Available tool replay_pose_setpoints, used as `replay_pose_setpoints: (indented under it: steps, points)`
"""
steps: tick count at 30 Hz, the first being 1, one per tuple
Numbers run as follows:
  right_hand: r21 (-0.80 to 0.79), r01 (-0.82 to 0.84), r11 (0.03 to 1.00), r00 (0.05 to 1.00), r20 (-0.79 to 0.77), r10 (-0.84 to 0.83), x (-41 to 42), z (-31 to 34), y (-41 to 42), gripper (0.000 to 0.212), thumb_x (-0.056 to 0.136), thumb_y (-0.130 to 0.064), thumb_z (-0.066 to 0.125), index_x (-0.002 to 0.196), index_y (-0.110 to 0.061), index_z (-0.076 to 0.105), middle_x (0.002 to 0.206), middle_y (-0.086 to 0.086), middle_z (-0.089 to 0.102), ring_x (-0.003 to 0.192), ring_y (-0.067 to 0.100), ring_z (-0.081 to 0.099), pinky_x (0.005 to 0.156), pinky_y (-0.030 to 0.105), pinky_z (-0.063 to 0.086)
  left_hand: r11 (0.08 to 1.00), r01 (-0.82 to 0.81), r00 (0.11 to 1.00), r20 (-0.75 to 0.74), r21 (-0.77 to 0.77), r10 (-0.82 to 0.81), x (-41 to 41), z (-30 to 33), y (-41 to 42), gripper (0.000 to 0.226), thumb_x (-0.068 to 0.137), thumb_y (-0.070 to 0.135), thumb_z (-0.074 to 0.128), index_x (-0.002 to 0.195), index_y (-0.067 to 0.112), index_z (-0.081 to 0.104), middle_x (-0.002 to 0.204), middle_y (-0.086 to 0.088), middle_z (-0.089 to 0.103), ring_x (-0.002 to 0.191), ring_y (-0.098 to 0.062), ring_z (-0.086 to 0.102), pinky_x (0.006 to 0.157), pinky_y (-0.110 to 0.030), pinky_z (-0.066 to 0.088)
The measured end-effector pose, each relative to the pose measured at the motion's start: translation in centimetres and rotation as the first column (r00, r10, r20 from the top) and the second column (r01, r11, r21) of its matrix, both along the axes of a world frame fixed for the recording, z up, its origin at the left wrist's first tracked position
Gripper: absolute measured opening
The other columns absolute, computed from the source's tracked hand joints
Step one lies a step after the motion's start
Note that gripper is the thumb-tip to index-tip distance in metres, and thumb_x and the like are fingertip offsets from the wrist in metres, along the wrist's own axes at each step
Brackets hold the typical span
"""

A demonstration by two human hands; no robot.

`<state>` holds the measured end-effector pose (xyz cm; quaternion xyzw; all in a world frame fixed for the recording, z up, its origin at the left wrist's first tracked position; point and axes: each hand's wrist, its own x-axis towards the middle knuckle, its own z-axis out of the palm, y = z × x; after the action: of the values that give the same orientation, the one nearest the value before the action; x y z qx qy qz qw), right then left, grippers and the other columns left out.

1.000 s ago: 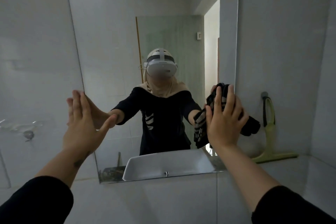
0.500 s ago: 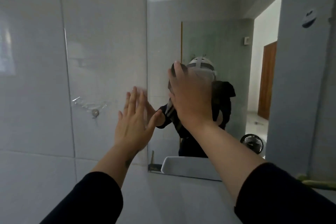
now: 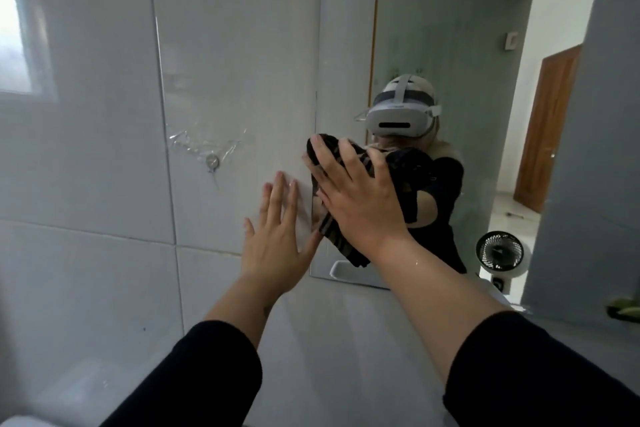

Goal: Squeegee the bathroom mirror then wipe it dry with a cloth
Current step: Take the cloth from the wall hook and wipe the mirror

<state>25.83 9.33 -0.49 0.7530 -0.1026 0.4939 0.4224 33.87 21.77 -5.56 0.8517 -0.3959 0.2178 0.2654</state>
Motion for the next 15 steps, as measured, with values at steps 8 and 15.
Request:
replay_pose_setpoints:
  steps: [8, 15]
  points:
    - [0.102, 0.058, 0.993, 0.996, 0.064, -0.064, -4.9, -2.8, -2.9, 0.062, 0.098, -0.042, 0.034, 0.152, -0.02, 0.012, 0.156, 0.004, 0.015, 0.135, 0.029, 0.036, 0.103, 0.052, 0.036, 1.0, 0.019, 1.0, 0.003, 0.016, -0.019, -1.8, -0.6, -1.0, 0.084, 0.09, 0.065, 0.03, 0.132, 0.036, -0.036, 0.152, 0.006, -0.036, 0.143, -0.017, -0.025, 0.113, -0.06, 0.007]
    - [0.168, 0.086, 0.982, 0.985, 0.136, -0.109, -9.2, -4.4, -6.1, 0.057, 0.1, -0.043, 0.03, 0.152, -0.024, 0.016, 0.153, 0.005, 0.012, 0.133, 0.028, 0.03, 0.102, 0.051, 0.035, 0.998, 0.024, 0.999, -0.02, -0.049, -0.025, -2.0, -1.1, -2.2, 0.1, 0.086, 0.066, 0.042, 0.14, 0.029, -0.033, 0.148, 0.006, -0.041, 0.144, -0.02, -0.023, 0.114, -0.058, 0.011]
